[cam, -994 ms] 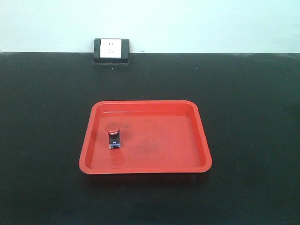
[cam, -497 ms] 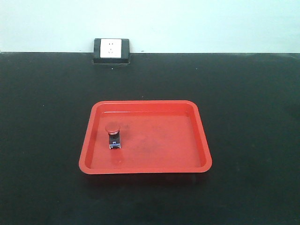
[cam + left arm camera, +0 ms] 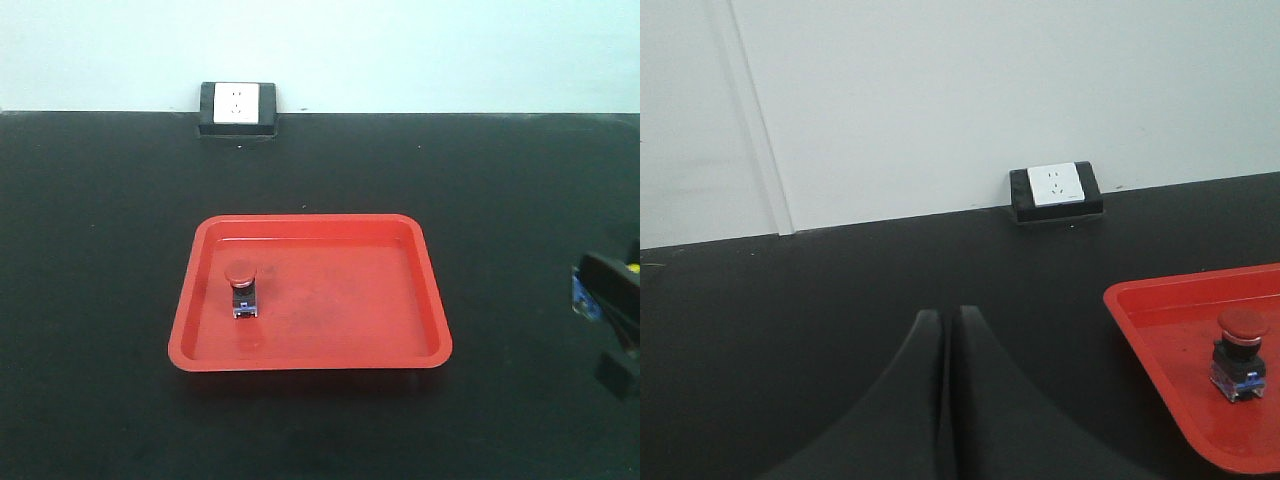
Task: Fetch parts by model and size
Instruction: 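Move the right gripper with the yellow-capped button over the tray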
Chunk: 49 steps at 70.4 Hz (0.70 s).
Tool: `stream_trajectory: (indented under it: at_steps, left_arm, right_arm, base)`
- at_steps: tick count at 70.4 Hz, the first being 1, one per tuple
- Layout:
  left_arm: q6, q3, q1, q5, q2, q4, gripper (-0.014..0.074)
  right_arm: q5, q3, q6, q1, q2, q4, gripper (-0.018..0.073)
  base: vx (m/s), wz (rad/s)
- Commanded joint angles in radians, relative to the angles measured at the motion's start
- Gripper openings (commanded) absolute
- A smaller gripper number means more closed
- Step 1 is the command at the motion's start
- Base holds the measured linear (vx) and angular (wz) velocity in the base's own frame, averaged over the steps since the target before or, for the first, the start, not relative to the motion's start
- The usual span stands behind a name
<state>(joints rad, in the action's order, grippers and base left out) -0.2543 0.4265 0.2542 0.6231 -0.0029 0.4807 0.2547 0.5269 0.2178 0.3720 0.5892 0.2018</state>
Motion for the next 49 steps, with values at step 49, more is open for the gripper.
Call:
stream_trajectory:
  at_steps: [49]
  left_arm:
    - [-0.002, 0.018, 0.002, -0.062, 0.015, 0.012, -0.0007]
  right_arm:
    - [0.196, 0.69, 0.202, 0.176, 0.856, 0.028, -0.0003]
  base:
    - [0.0, 0.0]
